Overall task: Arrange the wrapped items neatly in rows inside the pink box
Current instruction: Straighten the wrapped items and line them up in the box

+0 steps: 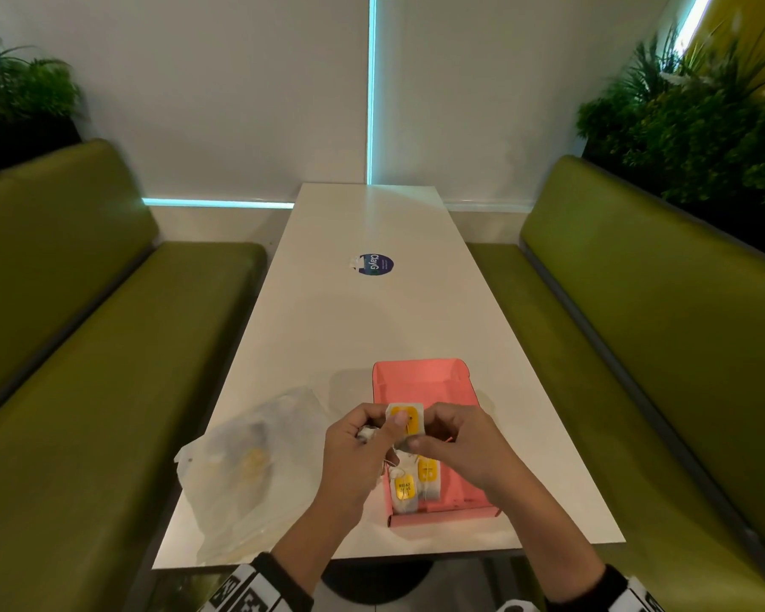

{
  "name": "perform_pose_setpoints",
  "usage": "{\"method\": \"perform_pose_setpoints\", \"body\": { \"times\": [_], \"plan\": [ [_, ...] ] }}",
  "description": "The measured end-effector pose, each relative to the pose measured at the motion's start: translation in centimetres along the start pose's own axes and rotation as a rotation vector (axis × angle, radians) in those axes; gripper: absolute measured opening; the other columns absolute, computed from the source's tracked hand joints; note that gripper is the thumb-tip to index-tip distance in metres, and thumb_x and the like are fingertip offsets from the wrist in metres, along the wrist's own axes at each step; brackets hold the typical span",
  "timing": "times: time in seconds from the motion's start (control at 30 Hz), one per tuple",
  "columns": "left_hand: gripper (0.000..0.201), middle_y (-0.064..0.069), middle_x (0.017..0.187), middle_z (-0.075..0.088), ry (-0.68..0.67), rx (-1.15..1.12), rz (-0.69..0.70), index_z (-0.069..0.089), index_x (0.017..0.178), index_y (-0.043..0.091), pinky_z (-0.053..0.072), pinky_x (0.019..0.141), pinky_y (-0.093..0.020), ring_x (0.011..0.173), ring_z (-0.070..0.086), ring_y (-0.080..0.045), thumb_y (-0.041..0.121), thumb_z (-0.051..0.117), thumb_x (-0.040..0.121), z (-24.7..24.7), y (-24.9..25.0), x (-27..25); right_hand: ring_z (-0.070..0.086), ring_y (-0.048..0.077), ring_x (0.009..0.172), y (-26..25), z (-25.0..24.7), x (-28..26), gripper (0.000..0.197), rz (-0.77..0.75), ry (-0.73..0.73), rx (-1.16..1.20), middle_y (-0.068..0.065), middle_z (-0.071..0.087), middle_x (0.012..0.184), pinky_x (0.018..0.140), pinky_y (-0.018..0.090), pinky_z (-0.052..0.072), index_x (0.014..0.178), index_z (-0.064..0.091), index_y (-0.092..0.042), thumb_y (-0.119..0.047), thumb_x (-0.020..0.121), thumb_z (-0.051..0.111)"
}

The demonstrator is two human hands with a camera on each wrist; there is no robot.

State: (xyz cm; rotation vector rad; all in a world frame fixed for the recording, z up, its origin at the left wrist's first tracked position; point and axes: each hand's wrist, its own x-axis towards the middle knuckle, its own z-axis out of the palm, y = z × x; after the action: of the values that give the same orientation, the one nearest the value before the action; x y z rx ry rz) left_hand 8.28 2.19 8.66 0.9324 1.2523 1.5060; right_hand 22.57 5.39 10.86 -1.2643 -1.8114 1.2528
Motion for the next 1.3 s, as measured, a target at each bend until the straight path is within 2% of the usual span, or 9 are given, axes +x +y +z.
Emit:
{"method": "perform_pose_setpoints", "body": {
  "times": [0.13,0.27,0.37,0.5,0.83,0.93,1.07,1.2,1.3],
  "plan": [
    [0.005,0.001,0.056,0.063,0.003,-0.013,-0.003,0.066,0.078,0.008,0.042,0.042,-0.016,0.044,0.052,-0.008,0.010,0.067,0.083,0.0,0.0,0.1,0.061,0.003,0.067,0.3,-0.1,0.1,0.018,0.014,-0.030,-0.031,-0.003,0.070,0.078,0.071,0.022,0.053,0.091,0.070,-0.015,-0.014,0.074,0.077],
    [0.007,0.002,0.051,0.060,0.000,-0.023,-0.007,0.065,0.077,0.006,0.041,0.042,-0.016,0.042,0.051,-0.008,0.009,0.067,0.083,0.1,0.0,0.1,0.061,0.007,0.069,0.6,0.3,0.2,0.021,0.026,-0.026,-0.065,-0.001,0.070,0.080,0.070,0.025,0.054,0.091,0.070,-0.016,-0.016,0.072,0.079],
    [0.005,-0.001,0.056,0.062,-0.009,-0.018,0.002,0.066,0.078,0.007,0.042,0.043,-0.016,0.044,0.054,-0.008,0.010,0.067,0.082,0.1,-0.2,0.2,0.061,0.005,0.073,0.5,-0.2,0.2,0.027,0.010,0.002,-0.036,-0.007,0.070,0.086,0.067,0.018,0.052,0.094,0.067,-0.023,-0.021,0.070,0.081],
    [0.004,-0.003,0.059,0.063,-0.052,0.020,-0.010,0.067,0.080,0.006,0.043,0.044,-0.017,0.045,0.054,-0.008,0.010,0.069,0.081,-0.1,-0.7,0.5,0.055,0.008,0.066,0.9,-0.5,0.6,0.009,0.003,0.036,-0.069,0.000,0.064,0.072,0.063,0.018,0.047,0.082,0.068,-0.011,-0.011,0.076,0.075],
    [0.034,-0.002,0.089,0.062,-0.221,0.557,-0.177,0.056,0.110,0.024,0.048,0.052,-0.017,0.056,0.056,-0.008,0.027,0.072,0.081,-3.2,-5.3,1.8,0.058,0.013,0.066,6.4,-1.0,1.6,0.008,0.287,-0.028,-0.234,0.010,0.066,0.080,0.059,0.022,0.050,0.084,0.063,-0.006,-0.001,0.078,0.065],
    [0.049,-0.001,0.091,0.060,-0.276,0.688,-0.231,0.048,0.122,0.025,0.049,0.053,-0.018,0.061,0.056,-0.009,0.023,0.073,0.080,-3.4,-6.5,1.8,0.059,0.013,0.073,7.9,-0.6,1.7,0.009,0.359,-0.089,-0.302,0.008,0.067,0.089,0.069,0.032,0.056,0.084,0.062,-0.012,-0.007,0.077,0.065],
    [0.061,0.003,0.091,0.056,-0.308,0.750,-0.283,0.038,0.130,0.025,0.048,0.051,-0.015,0.064,0.056,-0.009,0.023,0.073,0.080,-3.2,-7.2,1.7,0.052,0.004,0.075,8.8,0.0,1.7,0.011,0.377,-0.192,-0.352,-0.001,0.060,0.093,0.069,0.014,0.047,0.084,0.058,-0.018,-0.011,0.081,0.065],
    [0.063,0.001,0.096,0.055,-0.293,0.726,-0.319,0.036,0.132,0.023,0.047,0.049,-0.013,0.066,0.057,-0.009,0.022,0.072,0.081,-3.0,-7.2,1.6,0.060,0.019,0.096,9.5,0.5,2.1,0.022,0.409,-0.208,-0.401,0.007,0.065,0.106,0.089,0.030,0.052,0.101,0.064,-0.006,-0.010,0.080,0.066],
    [0.062,0.001,0.100,0.055,-0.285,0.719,-0.334,0.036,0.133,0.023,0.047,0.049,-0.012,0.066,0.058,-0.009,0.024,0.072,0.081,-3.0,-7.2,1.5,0.057,0.019,0.088,9.6,0.8,2.4,0.007,0.417,-0.212,-0.445,0.006,0.063,0.094,0.082,0.029,0.050,0.086,0.061,-0.008,-0.006,0.079,0.061]
  ]
}}
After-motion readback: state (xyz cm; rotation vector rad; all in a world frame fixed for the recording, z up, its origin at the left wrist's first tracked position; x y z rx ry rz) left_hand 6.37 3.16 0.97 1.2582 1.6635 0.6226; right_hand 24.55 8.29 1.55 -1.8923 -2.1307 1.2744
